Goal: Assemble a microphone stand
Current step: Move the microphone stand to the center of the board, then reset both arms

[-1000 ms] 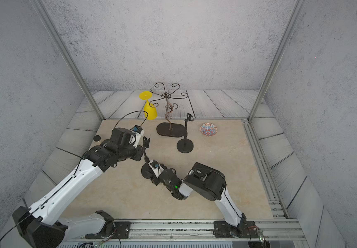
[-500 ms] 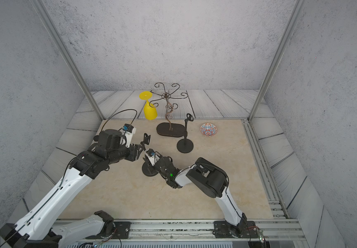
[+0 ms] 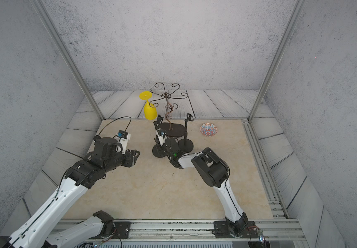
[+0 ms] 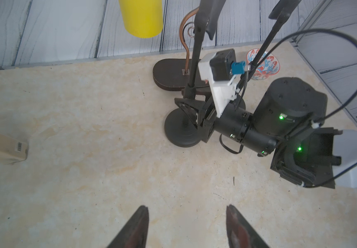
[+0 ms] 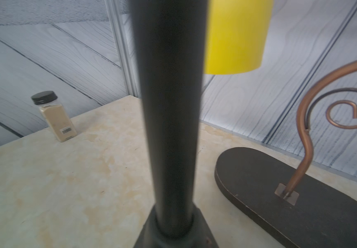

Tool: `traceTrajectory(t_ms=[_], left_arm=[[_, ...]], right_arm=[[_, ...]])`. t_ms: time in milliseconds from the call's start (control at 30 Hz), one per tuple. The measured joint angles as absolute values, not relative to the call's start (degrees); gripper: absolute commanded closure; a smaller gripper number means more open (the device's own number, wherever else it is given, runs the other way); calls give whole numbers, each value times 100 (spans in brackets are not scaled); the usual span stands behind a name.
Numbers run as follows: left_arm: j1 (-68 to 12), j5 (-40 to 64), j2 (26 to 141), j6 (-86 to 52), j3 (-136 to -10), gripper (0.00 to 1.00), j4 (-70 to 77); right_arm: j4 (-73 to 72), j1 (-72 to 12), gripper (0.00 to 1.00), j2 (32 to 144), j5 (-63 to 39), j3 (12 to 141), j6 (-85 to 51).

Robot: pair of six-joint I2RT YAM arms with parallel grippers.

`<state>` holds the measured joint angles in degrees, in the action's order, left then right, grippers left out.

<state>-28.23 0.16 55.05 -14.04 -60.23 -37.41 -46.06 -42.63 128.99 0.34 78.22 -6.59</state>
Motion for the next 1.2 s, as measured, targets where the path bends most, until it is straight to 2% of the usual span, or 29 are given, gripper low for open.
traceTrajectory(t_ms=[133,200,433,533,633,733,900,1067,1200], left_arm=[[-2816,-23,5454,-1420,-5916,39,-3684],[-2808,-56,5441,-1426,-5870,38,-3618],[-2757,-287,5334,-1455,-5472,32,-3256],[-2735,-567,5122,-1441,-5155,25,-2936],[-2711,-1059,4779,-1406,-4674,9,-2480],[-2593,-1695,4469,-1374,-4060,3,-1887],[-2064,-2554,4519,-1151,-2871,2,-471],[-1111,-2790,5625,-1103,-2416,2,513],[-574,-2646,6639,-1033,-2416,2,1326]], right_arm=[[-4386,-4145,67,12969,-32,8020,-864],[-4281,-4143,56,12969,-80,8108,-989],[-4154,-4156,29,12945,-172,8049,-1203],[-4176,-4156,17,12818,-139,7609,-1221],[-4158,-4156,1,12477,-71,6845,-1219],[-4108,-4156,1,11854,80,5992,-1168],[-3896,-4150,1,10136,558,4687,-1044],[-2998,-3924,1,8180,1286,4066,-849],[-2287,-3026,1,7002,1564,3634,-676]])
